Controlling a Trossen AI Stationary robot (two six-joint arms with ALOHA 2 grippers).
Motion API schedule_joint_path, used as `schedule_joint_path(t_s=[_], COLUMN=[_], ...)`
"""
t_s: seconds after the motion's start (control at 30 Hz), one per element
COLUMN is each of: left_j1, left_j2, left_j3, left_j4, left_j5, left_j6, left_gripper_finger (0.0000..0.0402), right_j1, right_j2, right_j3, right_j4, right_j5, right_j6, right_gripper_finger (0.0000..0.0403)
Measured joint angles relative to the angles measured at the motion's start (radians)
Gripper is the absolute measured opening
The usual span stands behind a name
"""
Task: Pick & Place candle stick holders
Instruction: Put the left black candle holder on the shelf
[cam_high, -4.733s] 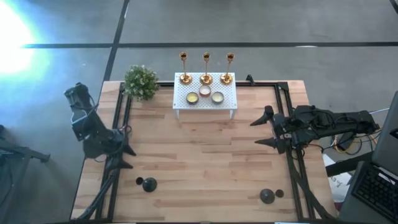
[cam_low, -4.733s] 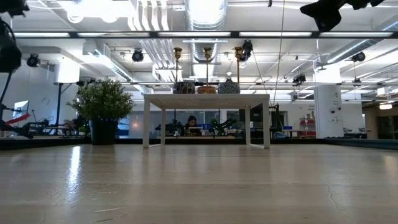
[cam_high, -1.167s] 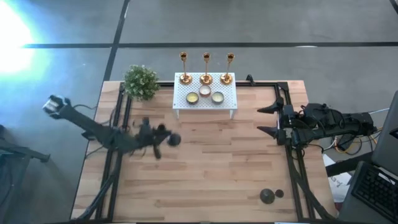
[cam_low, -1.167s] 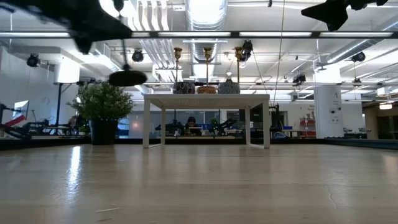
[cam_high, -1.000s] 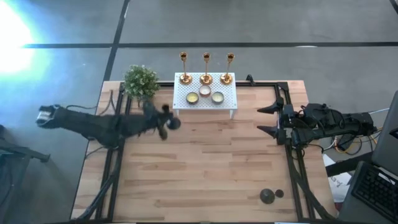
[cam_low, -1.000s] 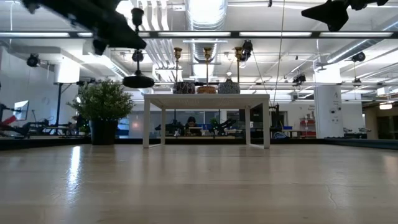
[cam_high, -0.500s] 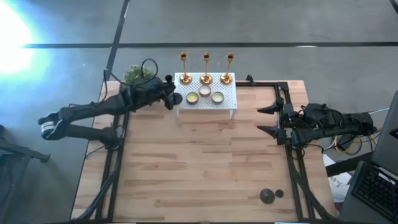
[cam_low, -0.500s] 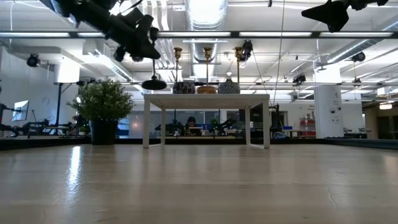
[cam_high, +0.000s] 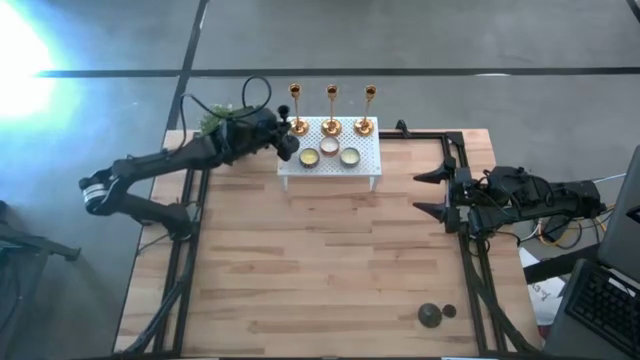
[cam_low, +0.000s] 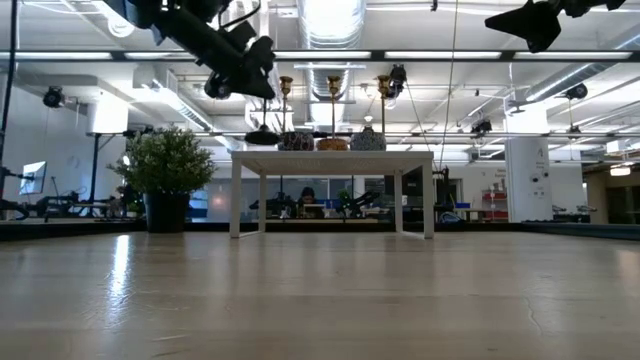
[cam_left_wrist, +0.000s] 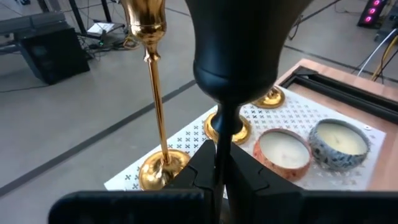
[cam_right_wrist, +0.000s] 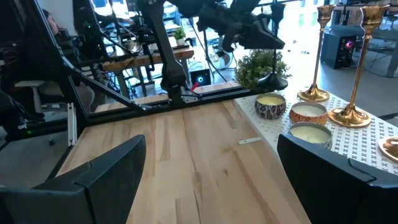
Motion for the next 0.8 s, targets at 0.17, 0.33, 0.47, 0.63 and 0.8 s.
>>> schedule_joint_path(t_s=[0.17,0.33,0.47,0.63,0.8], left_j1=[0.013,0.019,0.019,0.018,0.017], left_j2=[0.039,0.042,0.042,0.042,0.042], left_j3=[0.034,0.032,0.031,0.018,-0.048], left_j4=[-0.003,0.01,0.011,0.02,0.096], left_j5=[0.0,0.0,0.006,0.026,0.026], left_j6=[0.014,0.013,0.012,0.006,0.004], left_gripper_finger=[0.0017,0.0017,0.0017,0.0017,0.0017], right_j1=[0.0,0.0,0.0,0.0,0.0], right_j2=[0.001,0.001,0.001,0.001,0.001], right_j3=[0.0,0.0,0.0,0.0,0.0], right_j4=[-0.024,-0.037,-0.037,-0.037,-0.037], right_j5=[0.0,0.0,0.0,0.0,0.0], right_j6=[0.001,0.003,0.003,0.003,0.003], right_gripper_finger=[0.0359,0.0359,0.0359,0.0359,0.0359])
